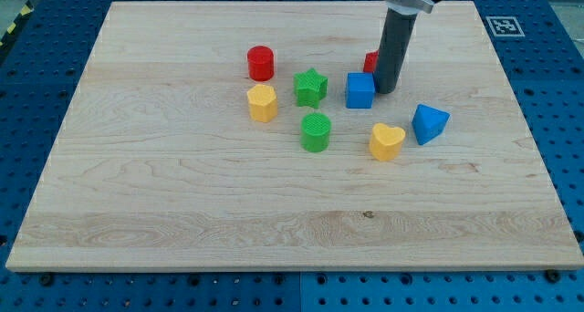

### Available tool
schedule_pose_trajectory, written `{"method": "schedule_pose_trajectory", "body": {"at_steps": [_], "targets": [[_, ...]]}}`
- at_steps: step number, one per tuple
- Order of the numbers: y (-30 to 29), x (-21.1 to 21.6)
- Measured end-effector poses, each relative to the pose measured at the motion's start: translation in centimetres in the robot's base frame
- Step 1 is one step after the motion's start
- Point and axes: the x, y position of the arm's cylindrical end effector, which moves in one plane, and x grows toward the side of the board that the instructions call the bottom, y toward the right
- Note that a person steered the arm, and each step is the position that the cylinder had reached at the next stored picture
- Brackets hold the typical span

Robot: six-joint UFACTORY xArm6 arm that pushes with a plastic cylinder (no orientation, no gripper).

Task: Slide the red star above the blue cube

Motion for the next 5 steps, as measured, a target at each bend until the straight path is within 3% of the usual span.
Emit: {"method": "schedule_pose_trajectory", "body": {"at_steps": [1,2,5], "targets": [[0.0,0.2],[2.5,3.0],[4.1,-2.9]]}}
